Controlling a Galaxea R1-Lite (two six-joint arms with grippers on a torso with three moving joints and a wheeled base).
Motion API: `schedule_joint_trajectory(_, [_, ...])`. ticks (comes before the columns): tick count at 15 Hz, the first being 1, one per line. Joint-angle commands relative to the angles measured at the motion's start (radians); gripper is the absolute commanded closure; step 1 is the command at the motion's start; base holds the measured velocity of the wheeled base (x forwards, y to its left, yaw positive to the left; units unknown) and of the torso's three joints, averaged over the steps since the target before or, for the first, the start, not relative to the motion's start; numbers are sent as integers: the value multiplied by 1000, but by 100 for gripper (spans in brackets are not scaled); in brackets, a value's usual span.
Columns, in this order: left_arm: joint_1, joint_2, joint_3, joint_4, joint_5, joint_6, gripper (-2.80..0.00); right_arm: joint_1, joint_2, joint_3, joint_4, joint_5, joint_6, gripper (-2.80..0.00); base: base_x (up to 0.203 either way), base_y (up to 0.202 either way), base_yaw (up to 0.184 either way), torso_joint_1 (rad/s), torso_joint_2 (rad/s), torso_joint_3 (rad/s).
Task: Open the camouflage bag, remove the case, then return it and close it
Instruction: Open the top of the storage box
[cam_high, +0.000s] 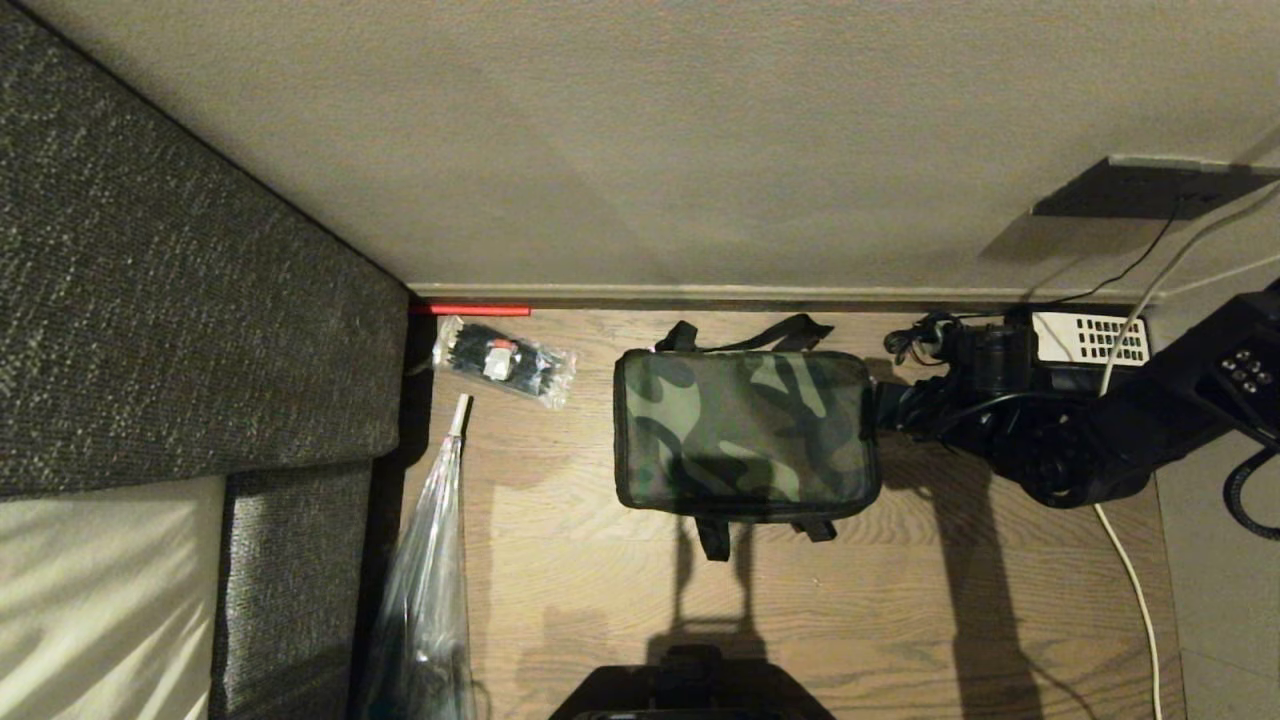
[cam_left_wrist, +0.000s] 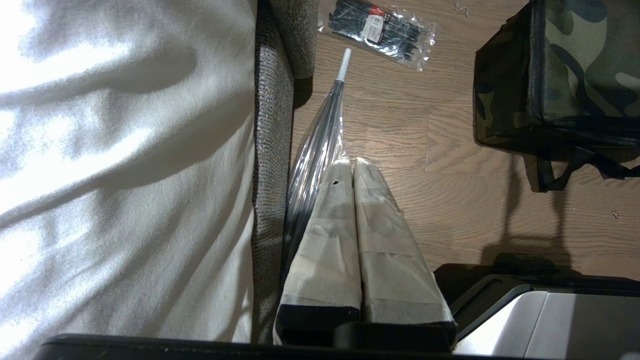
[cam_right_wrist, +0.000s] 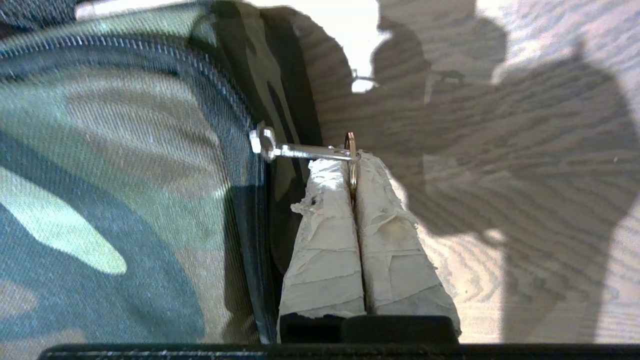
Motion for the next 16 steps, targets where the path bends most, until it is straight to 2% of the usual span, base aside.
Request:
schedule_joint_trajectory(1, [0, 0, 0, 0, 0, 0, 0, 1, -1, -19, -6, -1, 3, 0, 0, 0, 0, 0, 0, 0])
schedule_joint_trajectory(16, [0, 0, 0, 0, 0, 0, 0, 3, 10, -78, -55, 9, 7, 0, 0, 0, 0, 0, 0, 0])
